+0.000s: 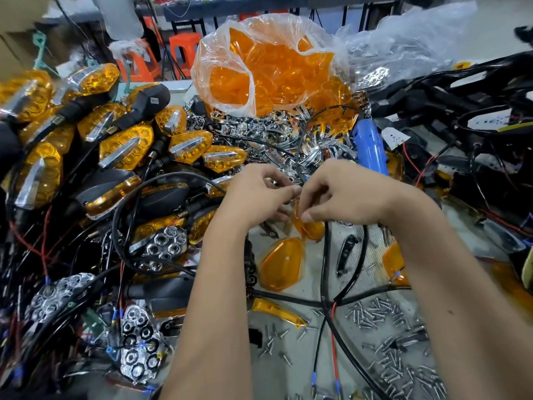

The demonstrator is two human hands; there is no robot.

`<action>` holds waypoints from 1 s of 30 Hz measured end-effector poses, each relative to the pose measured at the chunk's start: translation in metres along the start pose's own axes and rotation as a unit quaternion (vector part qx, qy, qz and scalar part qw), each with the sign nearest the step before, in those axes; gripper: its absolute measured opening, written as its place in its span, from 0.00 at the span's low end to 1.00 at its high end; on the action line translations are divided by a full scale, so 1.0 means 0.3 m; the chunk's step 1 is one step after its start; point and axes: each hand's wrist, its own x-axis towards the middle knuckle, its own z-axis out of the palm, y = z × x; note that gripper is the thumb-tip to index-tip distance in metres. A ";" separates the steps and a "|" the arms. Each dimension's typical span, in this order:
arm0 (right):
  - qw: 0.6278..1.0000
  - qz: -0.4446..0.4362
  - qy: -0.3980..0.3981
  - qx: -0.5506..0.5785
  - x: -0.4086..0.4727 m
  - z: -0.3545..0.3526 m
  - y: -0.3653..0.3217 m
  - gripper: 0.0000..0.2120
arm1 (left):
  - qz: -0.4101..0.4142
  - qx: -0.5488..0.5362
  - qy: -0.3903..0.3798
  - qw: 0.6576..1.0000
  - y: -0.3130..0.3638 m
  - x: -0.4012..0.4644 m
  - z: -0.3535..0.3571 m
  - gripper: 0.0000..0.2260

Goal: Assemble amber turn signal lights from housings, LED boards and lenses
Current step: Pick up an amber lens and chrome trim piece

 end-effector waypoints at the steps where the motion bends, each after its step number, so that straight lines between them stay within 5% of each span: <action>1: 1.000 0.003 0.031 0.002 -0.003 -0.010 0.008 0.08 | -0.007 0.009 -0.017 1.000 0.003 -0.003 0.000 0.08; 13: 0.997 0.049 0.012 -0.061 0.002 0.008 -0.004 0.05 | -0.033 0.105 -0.027 0.994 0.029 -0.011 0.026 0.06; 19: 0.989 0.062 0.137 0.011 -0.062 -0.052 0.058 0.02 | 0.084 0.175 0.150 0.969 0.111 -0.005 0.119 0.07; 30: 0.934 0.230 0.272 -0.038 -0.218 -0.190 0.276 0.11 | 0.164 0.120 0.062 0.977 0.308 0.081 0.484 0.05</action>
